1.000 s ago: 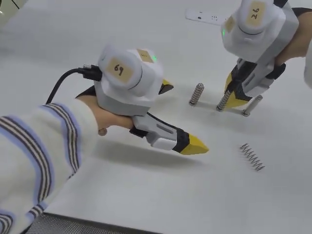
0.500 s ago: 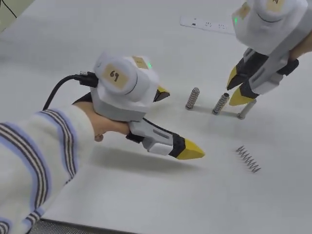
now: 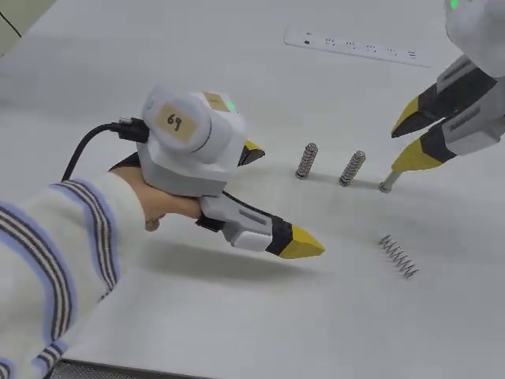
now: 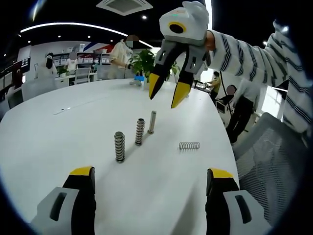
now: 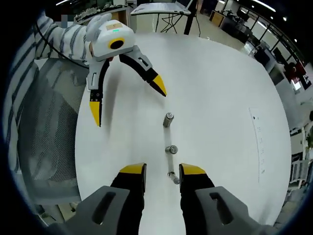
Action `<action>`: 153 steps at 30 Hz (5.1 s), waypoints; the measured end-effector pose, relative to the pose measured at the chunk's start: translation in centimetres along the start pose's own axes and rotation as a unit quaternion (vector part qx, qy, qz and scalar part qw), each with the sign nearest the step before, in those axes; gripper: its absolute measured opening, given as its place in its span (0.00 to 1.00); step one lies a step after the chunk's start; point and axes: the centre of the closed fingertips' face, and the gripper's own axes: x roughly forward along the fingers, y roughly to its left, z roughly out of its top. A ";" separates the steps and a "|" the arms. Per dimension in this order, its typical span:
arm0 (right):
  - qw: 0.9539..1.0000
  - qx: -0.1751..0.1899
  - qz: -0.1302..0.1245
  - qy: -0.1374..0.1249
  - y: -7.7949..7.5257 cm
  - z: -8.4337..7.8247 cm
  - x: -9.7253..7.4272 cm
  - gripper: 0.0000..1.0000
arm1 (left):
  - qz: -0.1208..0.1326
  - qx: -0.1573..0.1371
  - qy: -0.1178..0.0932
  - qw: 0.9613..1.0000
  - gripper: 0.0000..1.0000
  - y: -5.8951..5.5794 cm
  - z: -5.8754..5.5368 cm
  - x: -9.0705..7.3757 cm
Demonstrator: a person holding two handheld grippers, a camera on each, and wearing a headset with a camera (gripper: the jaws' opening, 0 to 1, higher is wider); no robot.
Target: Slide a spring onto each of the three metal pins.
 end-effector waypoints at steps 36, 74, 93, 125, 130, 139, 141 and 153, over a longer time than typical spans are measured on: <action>0.948 0.211 -0.062 -0.231 2.6 -3.2 -1.1 0.54 | -0.006 -0.050 -0.033 0.998 0.90 0.8 1.2 -1.8; 0.887 0.322 -0.076 -0.322 6.5 -5.4 0.1 1.00 | -0.023 -0.043 -0.003 0.999 0.93 0.8 -0.1 -1.3; 0.884 0.327 -0.086 -0.322 5.9 -5.9 0.1 1.00 | -0.009 -0.019 -0.009 1.000 0.98 1.7 0.8 -1.8; 0.886 0.331 -0.094 -0.311 6.5 -7.0 -0.1 0.99 | -0.070 0.169 -0.001 0.983 0.89 -0.8 5.8 0.9; 0.886 0.332 -0.095 -0.310 6.6 -7.1 -0.2 0.99 | -0.092 0.187 0.005 0.978 0.89 -2.1 6.2 1.9; 0.886 0.334 -0.096 -0.307 6.8 -7.3 -0.4 0.99 | -0.140 0.209 0.023 0.967 0.77 -4.4 6.4 3.6; 0.886 0.334 -0.096 -0.307 6.9 -7.3 -0.4 0.99 | -0.161 0.210 0.034 0.964 0.75 -5.4 6.1 4.0; 0.891 0.335 -0.093 -0.291 7.5 -7.7 -0.1 0.99 | -0.203 0.242 0.080 0.945 0.67 -7.5 4.2 6.2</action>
